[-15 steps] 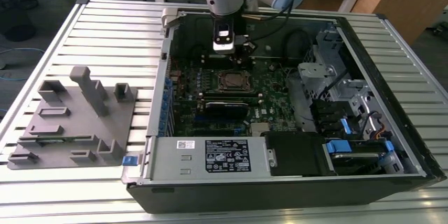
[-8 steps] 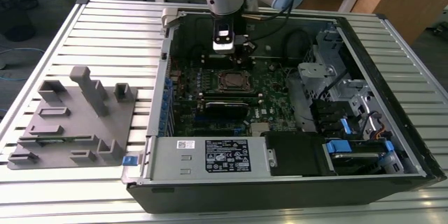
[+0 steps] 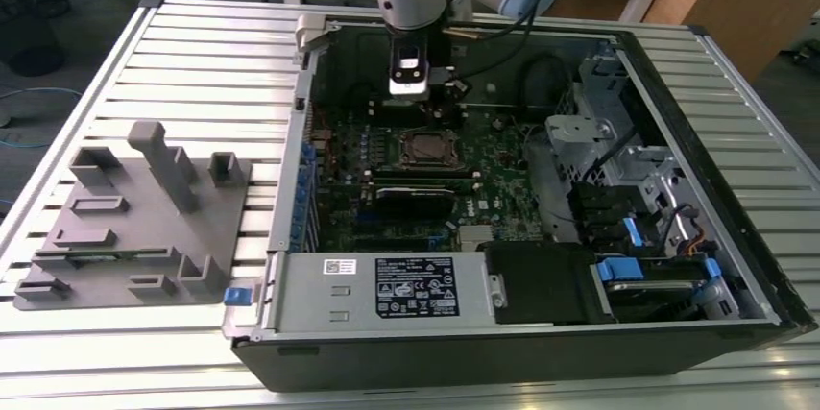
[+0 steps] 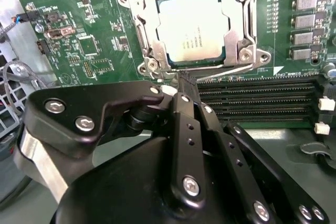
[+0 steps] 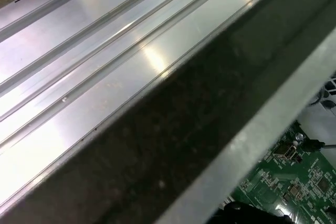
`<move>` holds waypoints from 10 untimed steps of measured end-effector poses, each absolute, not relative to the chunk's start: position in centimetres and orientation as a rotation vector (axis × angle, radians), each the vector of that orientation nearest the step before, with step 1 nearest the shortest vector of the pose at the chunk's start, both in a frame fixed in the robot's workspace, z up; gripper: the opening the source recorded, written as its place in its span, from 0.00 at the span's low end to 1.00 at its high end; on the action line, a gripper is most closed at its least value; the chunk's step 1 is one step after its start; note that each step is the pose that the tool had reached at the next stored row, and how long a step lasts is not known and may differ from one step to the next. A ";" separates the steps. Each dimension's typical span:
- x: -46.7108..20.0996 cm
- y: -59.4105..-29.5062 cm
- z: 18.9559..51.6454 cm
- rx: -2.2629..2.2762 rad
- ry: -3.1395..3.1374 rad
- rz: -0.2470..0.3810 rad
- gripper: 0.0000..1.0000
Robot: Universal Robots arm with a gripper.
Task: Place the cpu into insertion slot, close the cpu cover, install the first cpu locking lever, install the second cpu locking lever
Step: 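Install the first cpu locking lever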
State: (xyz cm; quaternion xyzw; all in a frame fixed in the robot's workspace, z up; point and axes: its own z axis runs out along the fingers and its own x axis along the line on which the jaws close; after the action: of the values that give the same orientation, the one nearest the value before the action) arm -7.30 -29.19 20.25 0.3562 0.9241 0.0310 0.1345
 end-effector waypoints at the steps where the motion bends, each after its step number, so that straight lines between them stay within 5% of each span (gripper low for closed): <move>1: -7.3 -29.3 20.3 1.034 2.678 0.089 0.11; 10: -7.3 -29.4 20.9 1.038 2.677 0.094 0.11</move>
State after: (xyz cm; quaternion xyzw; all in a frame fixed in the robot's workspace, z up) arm -7.30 -29.41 20.86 0.3582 0.9234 0.0324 0.1340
